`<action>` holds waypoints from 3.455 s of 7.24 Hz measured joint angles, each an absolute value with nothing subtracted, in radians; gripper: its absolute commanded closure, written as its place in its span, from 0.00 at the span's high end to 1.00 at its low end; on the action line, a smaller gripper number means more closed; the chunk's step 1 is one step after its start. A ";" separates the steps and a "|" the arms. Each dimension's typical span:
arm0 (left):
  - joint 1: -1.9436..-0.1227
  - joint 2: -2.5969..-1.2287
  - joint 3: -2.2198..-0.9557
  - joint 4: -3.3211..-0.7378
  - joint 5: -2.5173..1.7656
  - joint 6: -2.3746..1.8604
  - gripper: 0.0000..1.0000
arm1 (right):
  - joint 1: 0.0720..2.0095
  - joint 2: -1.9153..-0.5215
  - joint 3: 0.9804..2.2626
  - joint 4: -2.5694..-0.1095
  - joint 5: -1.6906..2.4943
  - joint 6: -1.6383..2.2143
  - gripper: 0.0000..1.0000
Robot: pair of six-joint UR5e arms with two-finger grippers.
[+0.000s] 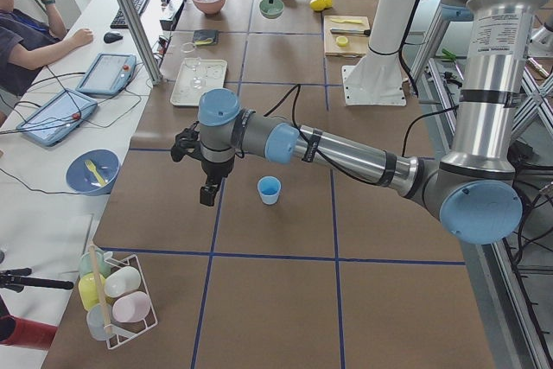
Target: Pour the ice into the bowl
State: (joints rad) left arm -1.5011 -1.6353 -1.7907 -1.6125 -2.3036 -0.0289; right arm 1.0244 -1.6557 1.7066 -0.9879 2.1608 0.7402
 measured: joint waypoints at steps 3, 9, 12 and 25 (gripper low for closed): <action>-1.519 -1.633 -1.789 -1.613 -2.302 -0.028 1.00 | 1.030 -1.712 1.674 -0.933 2.183 0.739 1.00; -1.524 -1.598 -1.771 -1.620 -2.303 -0.025 1.00 | 1.177 -1.692 1.742 -1.132 2.219 0.521 1.00; -1.525 -1.592 -1.771 -1.620 -2.304 -0.025 1.00 | 1.396 -1.653 1.801 -1.488 2.314 0.106 1.00; -1.579 -1.502 -1.668 -1.626 -2.376 0.019 1.00 | 1.612 -1.650 1.668 -1.532 2.416 -0.067 1.00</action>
